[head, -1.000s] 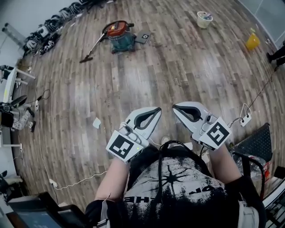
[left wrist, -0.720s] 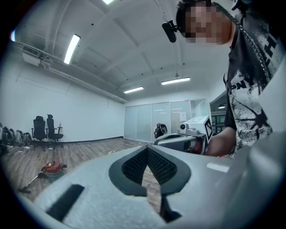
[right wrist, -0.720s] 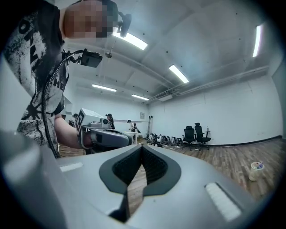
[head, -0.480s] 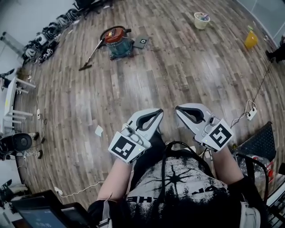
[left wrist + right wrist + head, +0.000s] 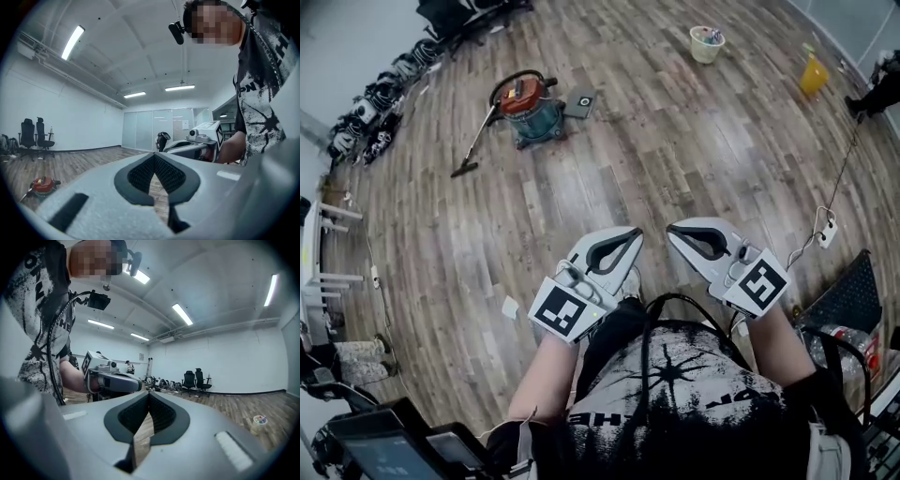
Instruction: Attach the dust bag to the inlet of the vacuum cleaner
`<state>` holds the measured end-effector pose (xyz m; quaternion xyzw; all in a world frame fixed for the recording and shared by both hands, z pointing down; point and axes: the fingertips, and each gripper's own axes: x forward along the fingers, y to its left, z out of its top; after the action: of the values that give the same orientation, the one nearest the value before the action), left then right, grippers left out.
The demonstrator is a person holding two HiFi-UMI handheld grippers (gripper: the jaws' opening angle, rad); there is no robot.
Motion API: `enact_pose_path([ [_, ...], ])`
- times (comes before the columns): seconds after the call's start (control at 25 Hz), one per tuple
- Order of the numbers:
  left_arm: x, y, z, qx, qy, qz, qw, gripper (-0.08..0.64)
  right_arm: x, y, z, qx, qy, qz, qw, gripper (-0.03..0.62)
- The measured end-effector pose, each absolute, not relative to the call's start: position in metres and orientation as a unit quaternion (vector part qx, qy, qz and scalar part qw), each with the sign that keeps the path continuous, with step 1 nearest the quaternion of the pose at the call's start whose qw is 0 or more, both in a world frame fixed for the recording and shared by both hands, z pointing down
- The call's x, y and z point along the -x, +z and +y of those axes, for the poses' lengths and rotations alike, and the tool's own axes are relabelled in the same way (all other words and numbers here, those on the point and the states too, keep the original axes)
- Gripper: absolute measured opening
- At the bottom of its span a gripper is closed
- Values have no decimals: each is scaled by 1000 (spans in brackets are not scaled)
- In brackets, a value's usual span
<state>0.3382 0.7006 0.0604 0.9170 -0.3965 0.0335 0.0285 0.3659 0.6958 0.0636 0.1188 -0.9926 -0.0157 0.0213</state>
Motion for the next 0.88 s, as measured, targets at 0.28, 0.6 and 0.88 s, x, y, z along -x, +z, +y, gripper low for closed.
enact_pose_path([
  [0.28, -293, 39, 627, -931, 10, -365, -1, 3, -320, 55, 618, -151, -18, -988, 33, 8],
  [0.6, -255, 42, 568, -937, 3, -349, -5, 3, -287, 55, 556, -178, -24, -983, 37, 8],
  [0.88, -250, 45, 526, -942, 5, -336, 2, 3, -287, 50, 511, -197, -32, -979, 32, 8],
])
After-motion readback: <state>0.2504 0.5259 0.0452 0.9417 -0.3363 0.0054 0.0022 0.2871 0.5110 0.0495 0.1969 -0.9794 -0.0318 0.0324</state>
